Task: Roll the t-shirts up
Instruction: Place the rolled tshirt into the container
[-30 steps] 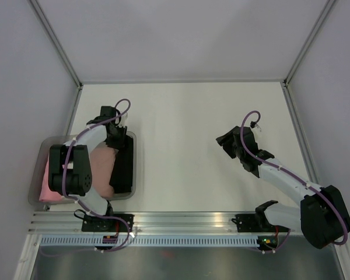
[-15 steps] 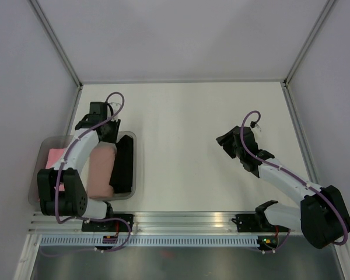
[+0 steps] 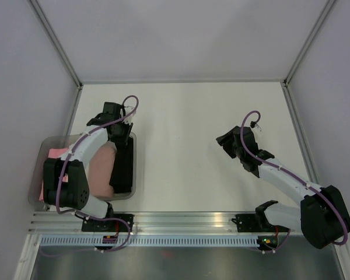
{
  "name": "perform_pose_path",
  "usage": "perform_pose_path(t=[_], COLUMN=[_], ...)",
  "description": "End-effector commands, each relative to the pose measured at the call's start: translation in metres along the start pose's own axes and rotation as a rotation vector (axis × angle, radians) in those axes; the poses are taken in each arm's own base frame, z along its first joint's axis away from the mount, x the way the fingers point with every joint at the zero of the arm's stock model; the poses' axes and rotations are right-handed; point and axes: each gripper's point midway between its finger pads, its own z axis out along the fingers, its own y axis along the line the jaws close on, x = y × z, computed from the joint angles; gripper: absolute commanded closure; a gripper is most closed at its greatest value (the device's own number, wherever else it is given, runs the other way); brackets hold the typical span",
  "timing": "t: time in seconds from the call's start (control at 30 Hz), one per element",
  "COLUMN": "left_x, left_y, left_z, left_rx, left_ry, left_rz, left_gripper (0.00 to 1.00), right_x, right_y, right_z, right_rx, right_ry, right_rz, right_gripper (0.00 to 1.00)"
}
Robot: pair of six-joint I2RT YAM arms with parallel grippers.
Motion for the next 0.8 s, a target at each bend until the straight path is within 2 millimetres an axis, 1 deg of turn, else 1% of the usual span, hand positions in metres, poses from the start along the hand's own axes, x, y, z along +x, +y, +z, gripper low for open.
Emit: perform_pose_path(t=[0.0, 0.07, 0.13, 0.2, 0.27, 0.33, 0.4, 0.5, 0.57, 0.6, 0.63, 0.67, 0.7, 0.73, 0.77], left_x=[-0.038, -0.038, -0.033, -0.025, -0.021, -0.018, -0.019, -0.027, -0.035, -0.038, -0.039, -0.043, -0.041, -0.039, -0.039], left_y=[-0.008, -0.011, -0.006, 0.006, 0.015, 0.019, 0.021, 0.026, 0.033, 0.035, 0.037, 0.040, 0.040, 0.040, 0.041], left_z=[-0.009, -0.008, -0.004, 0.005, 0.009, 0.012, 0.011, 0.002, -0.014, -0.021, -0.027, -0.041, -0.049, -0.054, -0.070], left_rx=[0.021, 0.020, -0.014, -0.080, -0.107, -0.113, -0.121, -0.149, -0.183, -0.198, -0.211, -0.233, -0.236, -0.239, -0.256], left_ry=[-0.104, -0.099, -0.074, -0.030, -0.009, 0.005, 0.002, -0.027, -0.064, -0.080, -0.092, -0.123, -0.123, -0.124, -0.153], left_rz=[0.073, 0.086, 0.069, 0.054, 0.033, 0.022, 0.017, 0.030, 0.059, 0.073, 0.084, 0.105, 0.117, 0.127, 0.126], left_gripper=[0.67, 0.66, 0.66, 0.67, 0.68, 0.68, 0.68, 0.67, 0.65, 0.61, 0.58, 0.56, 0.52, 0.50, 0.49], right_x=[-0.003, -0.003, -0.002, -0.002, -0.001, -0.001, -0.003, -0.005, -0.009, -0.011, -0.015, -0.018, -0.022, -0.029, -0.030], right_y=[0.002, 0.002, 0.003, 0.004, 0.004, 0.003, 0.003, 0.000, -0.001, 0.000, 0.000, -0.002, 0.000, 0.006, 0.005], right_z=[0.001, 0.002, 0.003, 0.003, 0.004, 0.003, 0.002, 0.000, -0.001, -0.003, -0.004, -0.005, -0.006, -0.007, -0.008], right_rx=[-0.012, -0.014, -0.014, -0.018, -0.017, -0.016, -0.018, -0.016, -0.013, -0.013, -0.010, -0.001, 0.000, -0.007, 0.007], right_ry=[-0.016, -0.012, -0.008, -0.004, -0.002, -0.004, -0.013, -0.028, -0.043, -0.053, -0.067, -0.075, -0.085, -0.104, -0.101], right_rz=[-0.001, 0.004, 0.004, 0.003, -0.002, -0.005, -0.002, -0.005, -0.021, -0.033, -0.044, -0.084, -0.103, -0.124, -0.159], right_gripper=[0.43, 0.43, 0.43, 0.43, 0.43, 0.43, 0.43, 0.43, 0.43, 0.43, 0.43, 0.43, 0.42, 0.43, 0.43])
